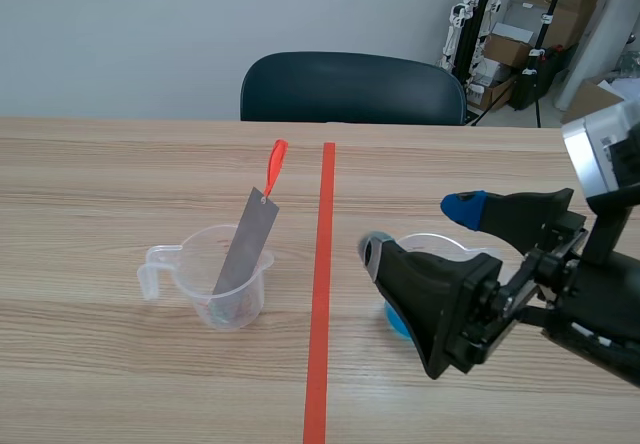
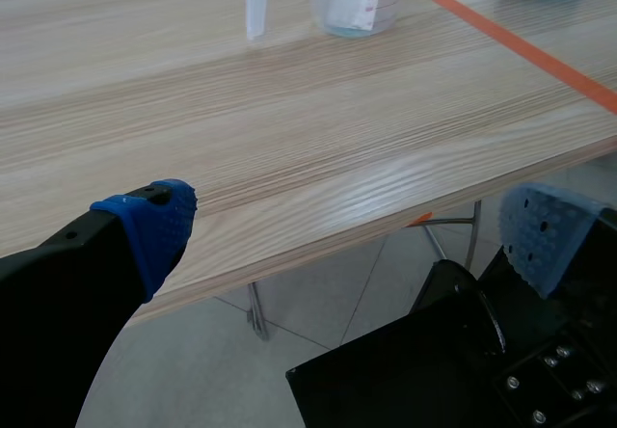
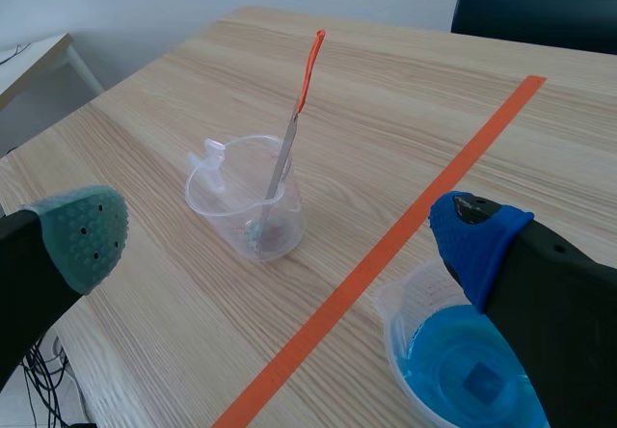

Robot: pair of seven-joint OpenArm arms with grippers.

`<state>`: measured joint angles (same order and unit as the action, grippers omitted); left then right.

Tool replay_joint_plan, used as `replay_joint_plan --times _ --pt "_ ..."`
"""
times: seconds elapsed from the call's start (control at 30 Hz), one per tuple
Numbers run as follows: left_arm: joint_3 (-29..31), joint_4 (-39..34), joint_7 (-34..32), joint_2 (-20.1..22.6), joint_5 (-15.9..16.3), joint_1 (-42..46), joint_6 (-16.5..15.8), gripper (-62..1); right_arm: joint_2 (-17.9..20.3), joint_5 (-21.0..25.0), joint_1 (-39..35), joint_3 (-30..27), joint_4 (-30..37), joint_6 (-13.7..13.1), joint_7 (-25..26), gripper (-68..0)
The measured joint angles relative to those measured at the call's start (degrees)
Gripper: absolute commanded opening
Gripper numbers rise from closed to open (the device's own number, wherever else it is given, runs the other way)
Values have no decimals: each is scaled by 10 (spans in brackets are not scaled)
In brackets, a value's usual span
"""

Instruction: Do the redox reaction experiment. lift the metal plate out of the left beaker

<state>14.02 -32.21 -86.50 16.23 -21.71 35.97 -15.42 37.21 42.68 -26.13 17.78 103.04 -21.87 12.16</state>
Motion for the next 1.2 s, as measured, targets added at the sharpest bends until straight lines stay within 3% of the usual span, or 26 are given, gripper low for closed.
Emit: replay_joint_plan --times 0.23,0.5,0.8,1.07,1.2 --pt "0 68 1 -42 -14 -93 -1 14 -18 2 84 36 -52 0 0 -8" --pt "0 40 1 -70 -25 -144 0 14 -40 14 157 92 -125 2 -5 -8" --pt "0 -39 1 -75 -25 -139 0 14 -68 52 226 134 -130 72 -72 -8" --pt "0 -54 1 -75 -25 -137 -20 14 -106 52 259 170 -131 95 -113 -8" --pt "0 -53 1 -79 -25 -137 -24 14 -136 52 276 191 -164 103 -123 -8"
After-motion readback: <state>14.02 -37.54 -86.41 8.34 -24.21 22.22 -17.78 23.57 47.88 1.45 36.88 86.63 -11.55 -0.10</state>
